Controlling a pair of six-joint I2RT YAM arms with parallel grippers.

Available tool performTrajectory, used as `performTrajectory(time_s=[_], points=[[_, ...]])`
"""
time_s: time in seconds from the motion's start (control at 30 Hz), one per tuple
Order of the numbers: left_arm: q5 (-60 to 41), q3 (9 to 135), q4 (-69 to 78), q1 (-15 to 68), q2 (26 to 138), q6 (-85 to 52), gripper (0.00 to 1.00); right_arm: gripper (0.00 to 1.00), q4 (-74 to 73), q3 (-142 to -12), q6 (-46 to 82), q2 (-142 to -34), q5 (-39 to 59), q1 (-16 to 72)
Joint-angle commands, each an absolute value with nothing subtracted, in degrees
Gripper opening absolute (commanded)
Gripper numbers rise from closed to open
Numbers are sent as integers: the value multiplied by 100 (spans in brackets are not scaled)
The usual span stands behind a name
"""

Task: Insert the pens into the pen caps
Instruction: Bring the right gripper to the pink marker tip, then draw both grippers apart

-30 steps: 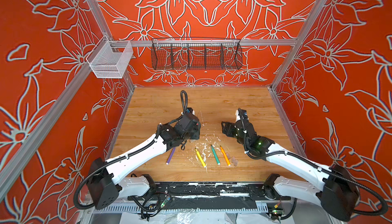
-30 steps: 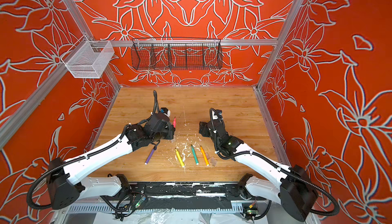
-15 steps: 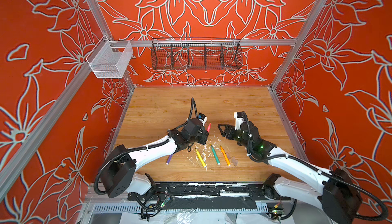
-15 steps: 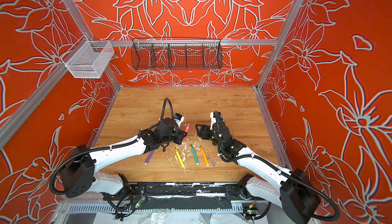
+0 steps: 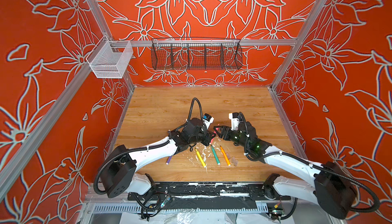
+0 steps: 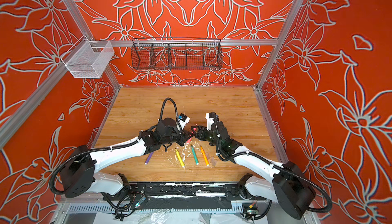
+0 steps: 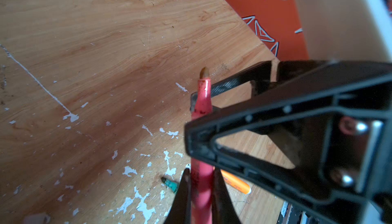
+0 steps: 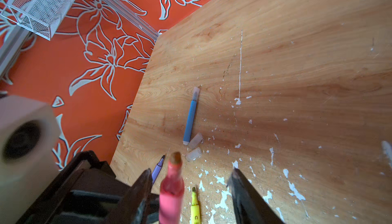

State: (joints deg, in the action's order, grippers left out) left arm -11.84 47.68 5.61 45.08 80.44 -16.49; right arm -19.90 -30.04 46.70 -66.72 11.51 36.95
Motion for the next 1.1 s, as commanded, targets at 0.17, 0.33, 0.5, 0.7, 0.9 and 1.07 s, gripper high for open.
performTrajectory(time_s=[0.17,0.33,0.5,0.7,0.9,1.07], points=[[-1362,4832,668,4535,8175,-1449,0,10,-2231,-3091,4935,-6812,1495,3771],[-1441,4869,640,4535,8251,-1484,13,0,-2480,-2985,5069,-6855,1536,3865],[-1371,4836,686,4535,8262,-1559,28,0,-2870,-2868,5280,-6948,1673,3917],[-1367,4874,720,4535,8333,-1546,32,0,-3107,-2777,5364,-6969,1747,3951],[-1594,4944,720,4535,8461,-1601,23,0,-3269,-2759,5499,-7119,1811,3981],[-1533,4921,678,4535,8391,-1686,0,0,-3180,-2742,5412,-7034,1693,3985]])
